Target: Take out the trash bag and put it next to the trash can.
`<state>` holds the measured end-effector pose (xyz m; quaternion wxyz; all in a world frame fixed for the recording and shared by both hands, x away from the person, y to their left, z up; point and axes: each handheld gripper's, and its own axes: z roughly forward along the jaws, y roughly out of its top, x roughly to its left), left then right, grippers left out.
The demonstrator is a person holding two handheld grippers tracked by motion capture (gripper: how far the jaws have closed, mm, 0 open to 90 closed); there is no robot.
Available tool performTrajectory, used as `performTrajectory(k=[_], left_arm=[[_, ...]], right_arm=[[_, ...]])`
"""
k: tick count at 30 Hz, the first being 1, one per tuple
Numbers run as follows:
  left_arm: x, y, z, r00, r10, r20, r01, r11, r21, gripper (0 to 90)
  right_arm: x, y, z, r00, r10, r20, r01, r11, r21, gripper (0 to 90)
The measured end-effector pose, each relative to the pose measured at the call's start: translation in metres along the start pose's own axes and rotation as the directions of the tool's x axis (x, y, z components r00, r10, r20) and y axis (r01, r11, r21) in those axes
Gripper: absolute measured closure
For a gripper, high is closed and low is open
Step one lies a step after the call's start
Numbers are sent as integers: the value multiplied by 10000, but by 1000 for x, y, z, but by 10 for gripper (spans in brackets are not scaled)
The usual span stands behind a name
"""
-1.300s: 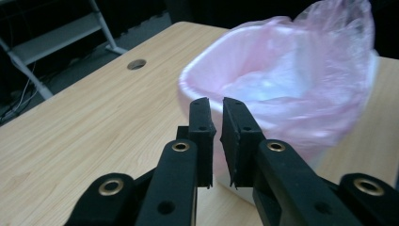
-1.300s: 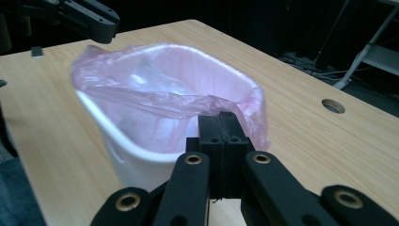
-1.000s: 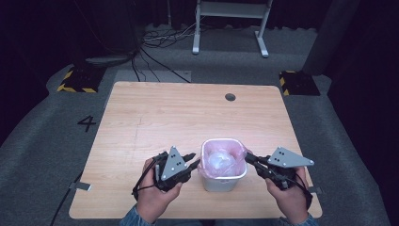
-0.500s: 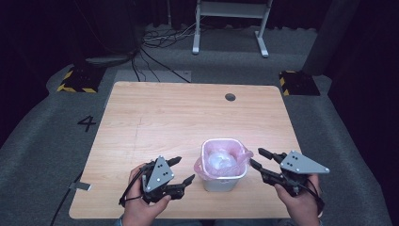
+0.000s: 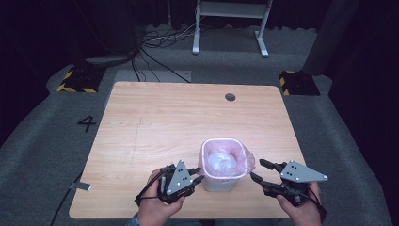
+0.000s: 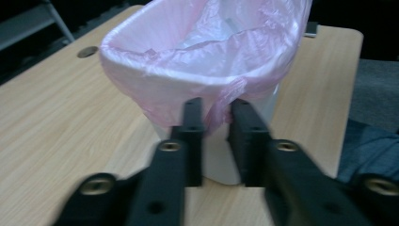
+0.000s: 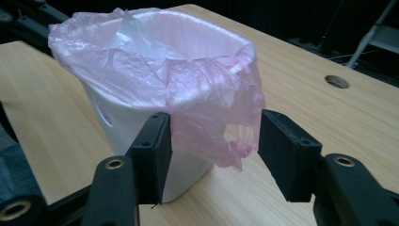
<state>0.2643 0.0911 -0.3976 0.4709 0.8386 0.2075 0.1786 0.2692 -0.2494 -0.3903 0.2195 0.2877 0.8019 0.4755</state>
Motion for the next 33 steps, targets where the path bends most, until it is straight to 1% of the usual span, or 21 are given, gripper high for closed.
performTrajectory(k=[1, 2, 4, 5, 6, 7, 10, 12, 14, 17, 18, 19, 20, 21, 22, 23, 24, 25, 28, 30, 33], left_arm=[[2, 1, 0, 9997, -131, 210, 131, 9999, 13, 847], [3, 1, 0, 9993, -214, 291, 213, 9998, 37, 867], [4, 3, -1, 9988, -301, 378, 296, 9995, 128, 885], [4, 4, -2, 9987, -314, 390, 312, 9995, 36, 887], [4, 4, -2, 9987, -314, 390, 312, 9995, 36, 889], [4, 7, -6, 9988, -313, 371, 317, 9995, -89, 890], [5, 11, -13, 9995, -246, 176, 254, 9986, -459, 891], [8, 15, -17, 9995, -317, -10, 315, 9967, -746, 891], [12, 19, -20, 9991, -366, -213, 343, 9942, -1017, 891], [19, 24, -19, 9978, -486, -449, 435, 9932, -1084, 891], [19, 24, -19, 9978, -486, -449, 435, 9932, -1084, 891], [26, 25, -15, 9959, -673, -612, 607, 9928, -1029, 891], [30, 24, -12, 9947, -788, -653, 722, 9926, -978, 892], [30, 24, -12, 9947, -788, -653, 722, 9926, -978, 892], [37, 23, -6, 9923, -933, -819, 868, 9931, -795, 892], [40, 22, -3, 9913, -957, -900, 901, 9938, -650, 892], [40, 22, -3, 9913, -957, -900, 901, 9938, -650, 892], [44, 18, 4, 9903, -1042, -917, 1021, 9944, -280, 892], [45, 11, 10, 9887, -1289, -766, 1282, 9917, -129, 892], [45, 7, 13, 9886, -1341, -688, 1349, 9908, 70, 892], [45, 4, 15, 9892, -1322, -636, 1331, 9911, 95, 891]], right_arm=[[1, -1, 2, 9999, 5, -109, -5, 10000, -18, 471], [2, -1, 3, 9998, -26, -188, 26, 10000, -22, 499], [4, 0, 4, 9994, -151, -318, 150, 9999, -40, 600], [5, 2, 3, 9990, -259, -367, 256, 9996, -85, 643], [5, 2, 3, 9990, -259, -367, 256, 9996, -85, 643], [8, 6, -1, 9982, -487, -353, 476, 9983, -322, 738], [11, 14, -7, 9961, -784, -412, 750, 9941, -782, 858], [12, 18, -8, 9944, -978, -398, 939, 9916, -894, 899], [12, 22, -6, 9933, -1074, -430, 1035, 9910, -846, 900], [9, 27, -1, 9929, -1095, -456, 1057, 9913, -784, 900], [9, 27, -1, 9929, -1095, -456, 1057, 9913, -784, 900], [6, 29, 3, 9940, -1008, -416, 976, 9925, -738, 900], [3, 31, 5, 9948, -943, -393, 914, 9934, -694, 900], [0, 32, 8, 9953, -905, -353, 881, 9940, -652, 900], [-3, 32, 11, 9959, -851, -319, 831, 9948, -591, 900], [-6, 32, 14, 9965, -794, -263, 779, 9955, -537, 900], [-9, 32, 17, 9971, -727, -216, 717, 9964, -459, 900], [-11, 31, 21, 9979, -630, -167, 623, 9974, -355, 900], [-15, 25, 28, 9985, -549, 52, 550, 9983, -199, 900], [-14, 21, 29, 9983, -565, 126, 566, 9983, -106, 900], [-13, 17, 28, 9983, -552, 168, 552, 9985, 20, 900]])
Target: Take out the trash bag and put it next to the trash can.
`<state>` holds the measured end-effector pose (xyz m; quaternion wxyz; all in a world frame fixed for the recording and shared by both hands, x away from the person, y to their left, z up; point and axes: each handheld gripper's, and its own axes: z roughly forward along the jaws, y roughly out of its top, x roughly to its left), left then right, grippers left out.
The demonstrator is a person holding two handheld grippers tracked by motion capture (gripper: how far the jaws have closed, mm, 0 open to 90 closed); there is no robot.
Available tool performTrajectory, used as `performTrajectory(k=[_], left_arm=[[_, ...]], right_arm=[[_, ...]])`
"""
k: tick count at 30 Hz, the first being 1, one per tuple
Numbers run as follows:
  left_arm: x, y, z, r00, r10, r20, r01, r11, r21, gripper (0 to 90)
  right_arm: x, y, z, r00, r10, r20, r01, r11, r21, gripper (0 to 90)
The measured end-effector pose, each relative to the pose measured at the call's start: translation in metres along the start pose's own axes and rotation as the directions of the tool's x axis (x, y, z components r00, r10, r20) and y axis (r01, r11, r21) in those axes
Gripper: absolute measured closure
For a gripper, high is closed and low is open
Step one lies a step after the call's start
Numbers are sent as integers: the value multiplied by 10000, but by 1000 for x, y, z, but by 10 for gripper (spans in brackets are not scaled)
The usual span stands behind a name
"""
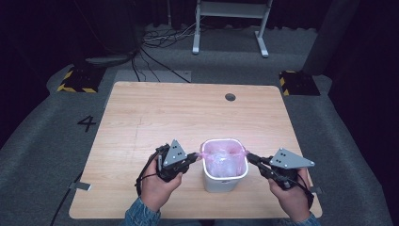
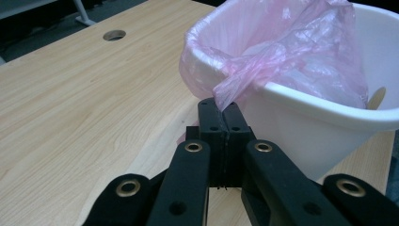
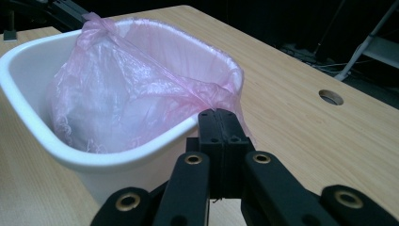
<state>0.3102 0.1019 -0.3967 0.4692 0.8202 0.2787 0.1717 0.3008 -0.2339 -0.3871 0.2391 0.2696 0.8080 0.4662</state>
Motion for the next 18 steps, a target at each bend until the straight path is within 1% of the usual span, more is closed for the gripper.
performTrajectory(k=[1, 3, 4, 5, 6, 9, 11, 12, 13, 14, 16, 17, 18], left_arm=[[0, 0, 0, 10000, 0, 0, 0, 10000, 0, 890], [-2, 1, -5, 9997, -238, -92, 237, 9996, -146, 871], [-2, 1, -7, 9997, -242, -95, 241, 9996, -162, 854], [-2, 1, -10, 9994, -334, -102, 332, 9992, -214, 842], [-2, 1, -12, 9995, -312, -102, 309, 9992, -250, 825], [-2, 0, -17, 9993, -351, -99, 347, 9988, -347, 794], [-3, 0, -18, 9994, -319, -166, 312, 9988, -384, 769], [-3, 0, -17, 9994, -306, -175, 299, 9988, -380, 740], [-4, 0, -17, 9994, -294, -179, 287, 9988, -384, 710], [-4, 0, -16, 9995, -269, -186, 262, 9989, -376, 697], [-5, 0, -14, 9995, -227, -203, 220, 9992, -336, 698], [-5, 0, -14, 9996, -201, -218, 195, 9994, -273, 714], [-5, 0, -13, 9994, -247, -259, 242, 9995, -213, 755]], right_arm=[[0, 0, -1, 10000, 16, 5, -16, 10000, 2, 876], [1, 0, -8, 9994, -31, 356, 37, 9999, -161, 723], [1, 0, -12, 9988, -59, 493, 75, 9995, -317, 670], [1, 0, -17, 9984, -69, 566, 96, 9988, -472, 639], [2, 0, -23, 9980, -60, 623, 96, 9983, -571, 624], [5, -1, -38, 9981, -17, 623, 62, 9974, -718, 625], [8, -4, -44, 9989, 39, 467, -12, 9984, -569, 652], [10, -6, -45, 9992, 18, 389, 0, 9989, -460, 670], [12, -7, -45, 9996, 34, 274, -26, 9996, -292, 700], [15, -9, -44, 9999, 33, 149, -32, 9999, -95, 727], [19, -13, -37, 10000, 2, -93, 1, 9995, 324, 782], [21, -15, -33, 9999, -18, -161, 27, 9986, 529, 810], [21, -18, -28, 9997, -34, -224, 50, 9974, 717, 829]])
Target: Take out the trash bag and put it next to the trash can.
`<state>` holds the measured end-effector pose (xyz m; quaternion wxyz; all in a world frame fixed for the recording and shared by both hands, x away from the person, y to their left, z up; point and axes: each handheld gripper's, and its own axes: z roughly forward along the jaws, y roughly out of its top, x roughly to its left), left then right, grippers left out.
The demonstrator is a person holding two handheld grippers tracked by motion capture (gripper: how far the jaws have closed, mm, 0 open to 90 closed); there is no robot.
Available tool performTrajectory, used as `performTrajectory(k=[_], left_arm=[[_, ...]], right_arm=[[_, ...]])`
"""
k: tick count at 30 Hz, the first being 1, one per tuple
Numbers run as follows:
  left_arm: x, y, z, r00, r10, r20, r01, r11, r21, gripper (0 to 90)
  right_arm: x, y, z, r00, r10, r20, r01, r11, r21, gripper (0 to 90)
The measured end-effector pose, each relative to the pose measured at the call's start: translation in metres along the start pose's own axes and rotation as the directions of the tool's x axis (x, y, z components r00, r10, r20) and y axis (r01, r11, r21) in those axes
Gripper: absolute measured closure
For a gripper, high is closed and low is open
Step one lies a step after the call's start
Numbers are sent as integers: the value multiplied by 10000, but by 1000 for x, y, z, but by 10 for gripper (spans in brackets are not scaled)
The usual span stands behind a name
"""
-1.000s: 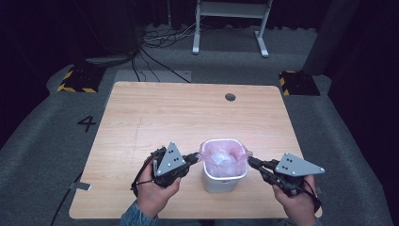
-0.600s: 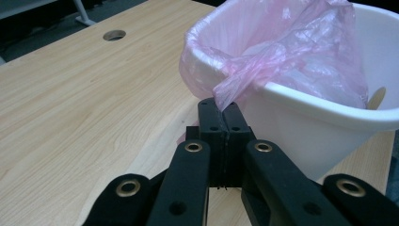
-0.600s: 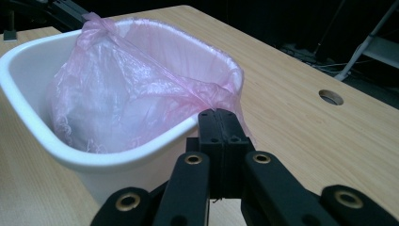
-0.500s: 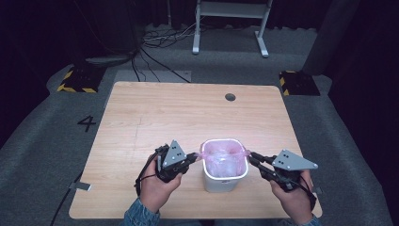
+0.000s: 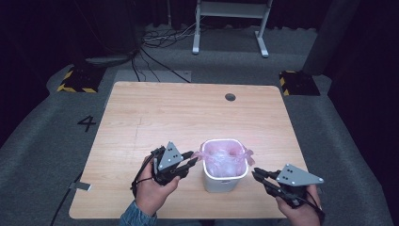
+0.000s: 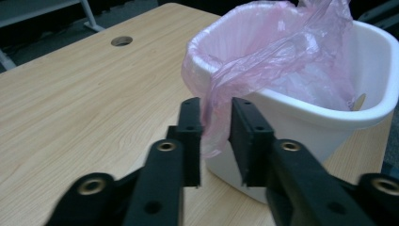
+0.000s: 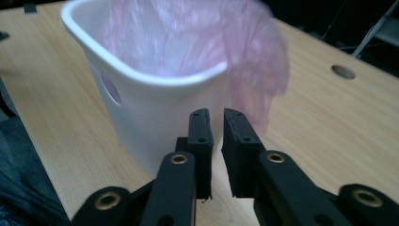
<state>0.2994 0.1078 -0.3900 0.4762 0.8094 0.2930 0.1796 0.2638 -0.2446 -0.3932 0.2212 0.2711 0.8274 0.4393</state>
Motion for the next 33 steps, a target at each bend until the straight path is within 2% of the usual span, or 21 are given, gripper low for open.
performTrajectory(k=[3, 5, 8, 14, 15, 16, 18, 23, 25, 26, 28, 33], left_arm=[[2, -1, 2, 9999, -100, -85, 101, 9999, 82, 872], [4, -1, 4, 9999, -123, -78, 124, 9999, 109, 882], [4, -1, 8, 9999, -65, -77, 66, 9998, 180, 885], [4, -1, 14, 9996, -54, -283, 60, 9998, 192, 889], [4, -1, 14, 9996, -54, -283, 60, 9998, 192, 889], [5, 0, 15, 9997, -83, -251, 86, 9999, 133, 889], [7, 1, 15, 9998, -116, -171, 117, 9999, 74, 890], [5, 10, 17, 10000, -10, -99, 9, 10000, -49, 890], [4, 14, 18, 9999, 71, -83, -72, 9999, -77, 890], [4, 14, 18, 9999, 71, -83, -72, 9999, -77, 890], [3, 19, 21, 9998, 196, -83, -197, 9998, -74, 890], [4, 25, 23, 9999, 165, -23, -165, 9997, -186, 892]], right_arm=[[0, -4, 15, 9996, 207, -211, -200, 9993, 327, 848], [-1, -4, 25, 9993, 236, -299, -222, 9987, 466, 848], [-7, -3, 36, 9995, 267, -197, -256, 9982, 540, 846], [-27, 8, 44, 9944, 1015, 310, -1017, 9948, 45, 786], [-27, 8, 44, 9944, 1015, 310, -1017, 9948, 45, 786], [-34, 13, 43, 9904, 1265, 556, -1252, 9918, -249, 738], [-39, 21, 42, 9893, 1363, 512, -1332, 9893, -592, 714], [-39, 42, 41, 9929, 1126, 373, -1089, 9900, -898, 675], [-37, 49, 43, 9945, 1052, 11, -1045, 9888, -1070, 641], [-37, 49, 43, 9945, 1052, 11, -1045, 9888, -1070, 641], [-32, 60, 47, 9976, 675, -154, -687, 9931, -947, 609], [-21, 71, 54, 9945, 466, -934, -566, 9926, -1075, 532]])
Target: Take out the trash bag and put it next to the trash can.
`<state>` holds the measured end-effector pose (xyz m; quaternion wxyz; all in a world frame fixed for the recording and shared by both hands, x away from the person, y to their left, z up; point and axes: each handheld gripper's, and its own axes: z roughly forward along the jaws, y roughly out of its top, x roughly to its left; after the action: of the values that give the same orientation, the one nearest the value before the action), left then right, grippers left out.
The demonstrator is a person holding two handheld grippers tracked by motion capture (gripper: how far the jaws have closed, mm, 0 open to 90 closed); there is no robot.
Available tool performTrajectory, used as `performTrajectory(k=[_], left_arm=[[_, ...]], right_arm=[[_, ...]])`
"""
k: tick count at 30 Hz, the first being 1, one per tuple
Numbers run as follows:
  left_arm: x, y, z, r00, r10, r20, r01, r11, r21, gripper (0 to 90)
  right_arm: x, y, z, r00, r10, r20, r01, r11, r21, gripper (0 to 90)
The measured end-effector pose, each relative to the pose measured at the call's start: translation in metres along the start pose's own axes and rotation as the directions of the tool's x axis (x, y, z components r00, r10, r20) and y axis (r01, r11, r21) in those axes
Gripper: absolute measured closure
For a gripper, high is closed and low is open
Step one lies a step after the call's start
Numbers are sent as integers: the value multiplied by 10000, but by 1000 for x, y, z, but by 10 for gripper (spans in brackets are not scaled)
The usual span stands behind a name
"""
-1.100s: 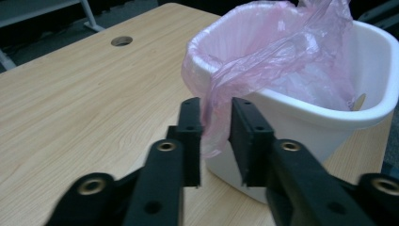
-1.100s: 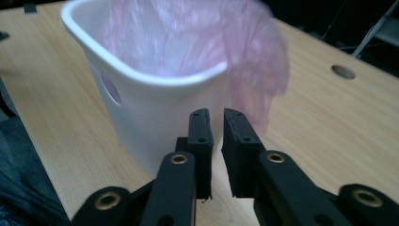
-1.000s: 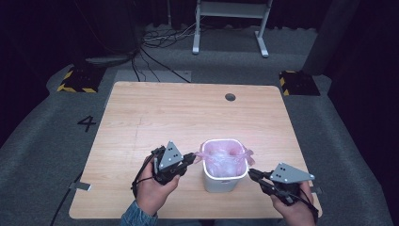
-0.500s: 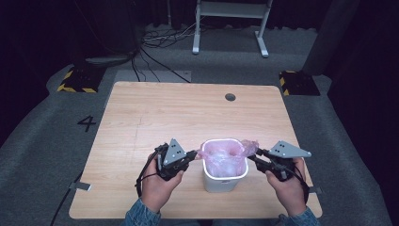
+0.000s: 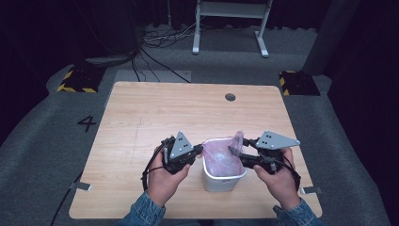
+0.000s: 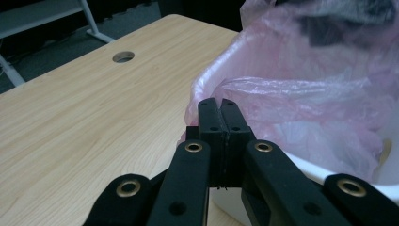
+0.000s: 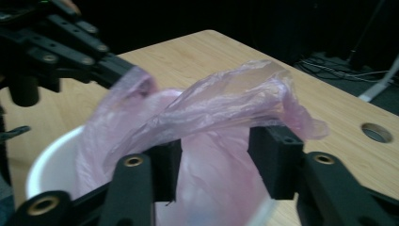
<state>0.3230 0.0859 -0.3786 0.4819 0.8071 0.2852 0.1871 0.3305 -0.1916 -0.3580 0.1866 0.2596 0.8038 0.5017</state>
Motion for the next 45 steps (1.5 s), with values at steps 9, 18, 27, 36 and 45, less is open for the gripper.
performTrajectory(k=[9, 18, 27, 36, 45], left_arm=[[-9, 15, 12, 9988, 240, 424, -232, 9996, -179, 892], [-20, 23, 18, 9943, 361, 1000, -322, 9987, -404, 893], [-23, 19, 12, 9917, 350, 1237, -273, 9976, -635, 891], [-16, 5, -3, 9956, 90, 932, 37, 9909, -1345, 398], [-9, -18, -26, 9997, 215, 138, -195, 9915, -1289, 235]], right_arm=[[15, 7, 13, 9962, -322, -808, 347, 9990, 297, 425], [28, 7, 32, 9911, -863, -1015, 976, 9889, 1120, 323], [27, 7, 41, 9879, -381, -1504, 670, 9791, 1919, 735], [25, 8, 33, 9871, -216, -1584, 477, 9855, 1628, 876], [14, 11, 24, 9889, 116, -1482, 46, 9941, 1086, 880]])
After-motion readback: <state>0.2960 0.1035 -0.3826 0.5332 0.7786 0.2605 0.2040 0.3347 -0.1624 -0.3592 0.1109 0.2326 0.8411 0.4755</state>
